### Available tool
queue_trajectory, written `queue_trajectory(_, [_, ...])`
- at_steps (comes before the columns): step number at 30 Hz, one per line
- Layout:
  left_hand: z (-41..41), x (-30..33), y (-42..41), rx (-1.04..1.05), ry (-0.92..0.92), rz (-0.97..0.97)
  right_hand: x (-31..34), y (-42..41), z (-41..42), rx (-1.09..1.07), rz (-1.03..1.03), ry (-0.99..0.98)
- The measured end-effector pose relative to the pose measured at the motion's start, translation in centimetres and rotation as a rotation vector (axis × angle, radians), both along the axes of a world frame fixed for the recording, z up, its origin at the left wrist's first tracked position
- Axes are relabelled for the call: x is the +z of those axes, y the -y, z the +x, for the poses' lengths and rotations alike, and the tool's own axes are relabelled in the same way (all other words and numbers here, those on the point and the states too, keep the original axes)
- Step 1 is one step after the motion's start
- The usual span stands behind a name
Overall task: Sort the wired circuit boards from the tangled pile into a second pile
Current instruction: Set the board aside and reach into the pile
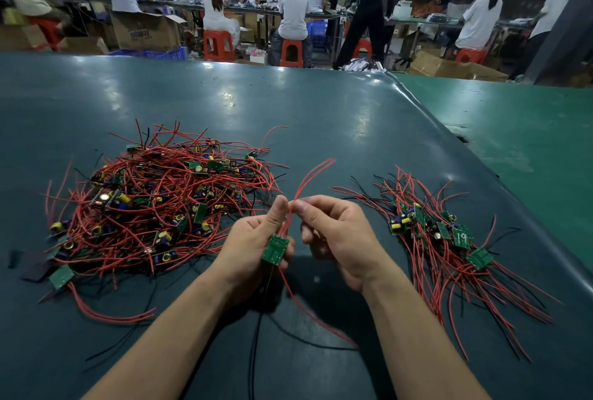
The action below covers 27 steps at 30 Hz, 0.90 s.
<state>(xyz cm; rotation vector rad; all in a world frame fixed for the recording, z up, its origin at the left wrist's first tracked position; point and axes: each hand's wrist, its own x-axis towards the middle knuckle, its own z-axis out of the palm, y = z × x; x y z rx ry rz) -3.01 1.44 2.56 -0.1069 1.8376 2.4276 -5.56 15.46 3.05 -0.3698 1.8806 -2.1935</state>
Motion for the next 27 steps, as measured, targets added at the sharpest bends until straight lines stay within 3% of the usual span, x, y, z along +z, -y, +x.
queue_trajectory(5, [-0.2,-0.2,0.1,-0.049,-0.035,0.007,-0.1,0.6,0.2,0.045,0.011,0.05])
queue_trajectory(8, [-0.2,-0.2,0.1,-0.061,-0.01,0.067,0.0,0.6,-0.1,-0.132,-0.034,0.058])
queue_trajectory(12, [-0.1,-0.7,0.0,-0.073,-0.084,-0.017,0.2,-0.2,-0.5,-0.292,-0.085,0.089])
queue_trajectory(23, [0.1,-0.7,0.1,-0.084,-0.086,-0.004,-0.1,0.5,0.0,-0.159,-0.074,0.07])
queue_trajectory(27, [-0.2,-1.0,0.2,-0.026,-0.059,-0.002,-0.5,0.9,-0.1,-0.216,-0.01,0.023])
